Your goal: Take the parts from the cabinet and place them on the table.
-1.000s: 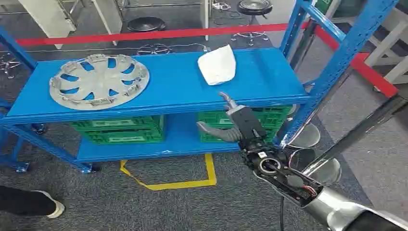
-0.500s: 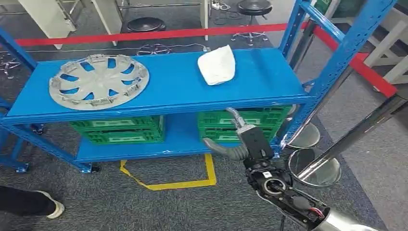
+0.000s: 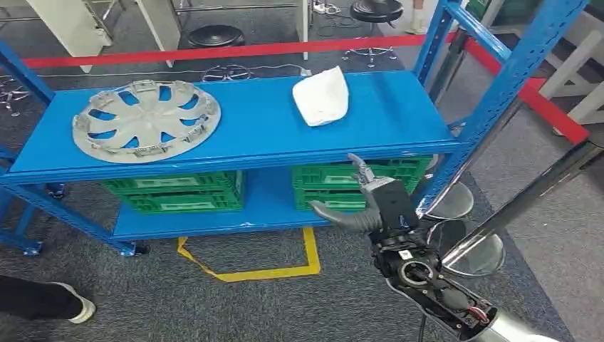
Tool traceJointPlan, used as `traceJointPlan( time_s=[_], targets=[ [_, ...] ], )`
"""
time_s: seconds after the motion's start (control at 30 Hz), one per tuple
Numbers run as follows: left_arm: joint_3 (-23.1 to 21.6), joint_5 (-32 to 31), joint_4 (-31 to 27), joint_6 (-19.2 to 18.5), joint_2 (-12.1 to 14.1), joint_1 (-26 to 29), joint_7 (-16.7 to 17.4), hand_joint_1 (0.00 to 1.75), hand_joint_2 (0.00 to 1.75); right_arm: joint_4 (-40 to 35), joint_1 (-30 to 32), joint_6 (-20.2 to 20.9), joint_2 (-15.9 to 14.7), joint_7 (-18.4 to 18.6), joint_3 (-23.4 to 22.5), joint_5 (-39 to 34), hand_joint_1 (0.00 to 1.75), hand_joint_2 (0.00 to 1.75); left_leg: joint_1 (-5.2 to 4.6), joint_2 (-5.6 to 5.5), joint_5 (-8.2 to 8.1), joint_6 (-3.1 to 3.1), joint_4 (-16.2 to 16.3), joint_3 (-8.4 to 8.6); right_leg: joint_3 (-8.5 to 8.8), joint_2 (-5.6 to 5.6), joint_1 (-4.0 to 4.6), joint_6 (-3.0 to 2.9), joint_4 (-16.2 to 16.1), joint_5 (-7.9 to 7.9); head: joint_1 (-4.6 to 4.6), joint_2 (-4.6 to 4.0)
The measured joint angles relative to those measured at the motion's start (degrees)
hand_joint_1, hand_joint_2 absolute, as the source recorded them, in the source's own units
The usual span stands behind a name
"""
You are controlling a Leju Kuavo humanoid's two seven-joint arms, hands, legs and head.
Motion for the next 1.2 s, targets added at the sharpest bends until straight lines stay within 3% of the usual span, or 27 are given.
traceJointPlan(
  time_s=[0.17, 1.2],
  targets=[
    [0.00, 0.00, 0.00, -1.07, -0.09, 0.22, 1.38, 0.00, 0.00, -2.14, 0.56, -0.11, 0.00, 1.33, -1.48, 1.33, 0.00, 1.75, 0.00, 0.00, 0.00, 0.00, 0.00, -0.01, 0.00, 0.00, 0.00, 0.00, -0.01, 0.00, 0.07, 0.00],
    [0.00, -0.59, 0.00, -1.62, -0.39, -0.29, 1.62, 0.00, 0.00, -6.62, 2.72, -0.13, 0.00, 3.23, -4.33, 3.39, 0.00, 1.75, 0.00, 0.00, 0.00, 0.00, 0.00, -0.01, 0.01, 0.00, 0.00, 0.00, -0.01, 0.00, 0.04, 0.00]
  ],
)
